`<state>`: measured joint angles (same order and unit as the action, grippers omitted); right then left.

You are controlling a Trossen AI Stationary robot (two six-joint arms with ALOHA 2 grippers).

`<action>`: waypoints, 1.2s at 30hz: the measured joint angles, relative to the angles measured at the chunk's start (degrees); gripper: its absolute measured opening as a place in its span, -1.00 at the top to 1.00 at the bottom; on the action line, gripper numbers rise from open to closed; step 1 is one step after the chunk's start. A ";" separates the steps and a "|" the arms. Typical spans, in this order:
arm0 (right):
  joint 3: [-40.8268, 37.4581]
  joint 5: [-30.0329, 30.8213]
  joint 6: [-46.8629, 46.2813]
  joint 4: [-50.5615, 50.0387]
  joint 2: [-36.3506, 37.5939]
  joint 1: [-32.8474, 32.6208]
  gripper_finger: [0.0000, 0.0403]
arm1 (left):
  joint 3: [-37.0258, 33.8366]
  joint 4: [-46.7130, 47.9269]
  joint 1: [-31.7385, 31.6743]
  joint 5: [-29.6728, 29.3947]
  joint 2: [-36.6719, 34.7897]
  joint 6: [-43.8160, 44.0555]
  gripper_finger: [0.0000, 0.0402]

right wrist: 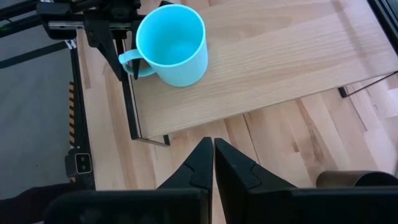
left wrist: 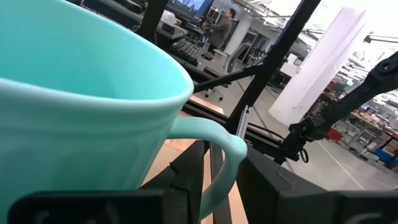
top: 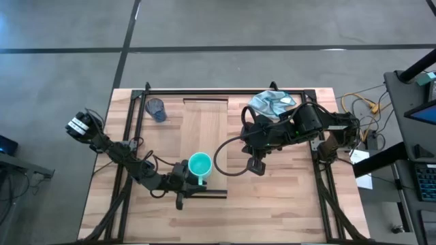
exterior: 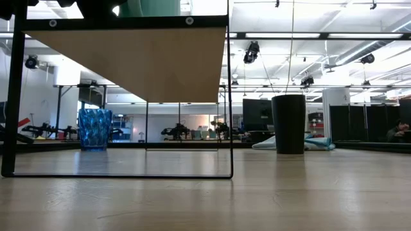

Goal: Stack small to large cups/mugs on shelf
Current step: Put the blue mug on the shelf

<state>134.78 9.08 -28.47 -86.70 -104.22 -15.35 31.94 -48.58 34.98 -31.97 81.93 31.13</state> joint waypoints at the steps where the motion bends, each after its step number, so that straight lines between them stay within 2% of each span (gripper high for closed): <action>1: 0.00 0.00 0.00 0.00 0.00 0.00 0.96 | 0.00 0.07 0.00 -0.01 0.00 -0.11 0.64; 19: 0.00 -0.01 1.49 -0.07 0.00 0.00 0.96 | -0.04 4.50 0.30 -0.57 -1.34 -1.72 0.72; 31: 0.00 -0.01 1.70 -0.07 0.00 0.00 0.96 | -0.28 20.03 1.40 -1.59 -12.50 -1.59 0.72; 36: 0.00 0.00 1.70 -0.04 -0.02 0.00 0.96 | -0.26 21.59 1.40 -1.64 -15.91 -1.84 0.72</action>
<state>134.78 9.08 -26.76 -86.74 -104.24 -15.35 31.68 -26.98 36.38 -33.61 66.02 29.29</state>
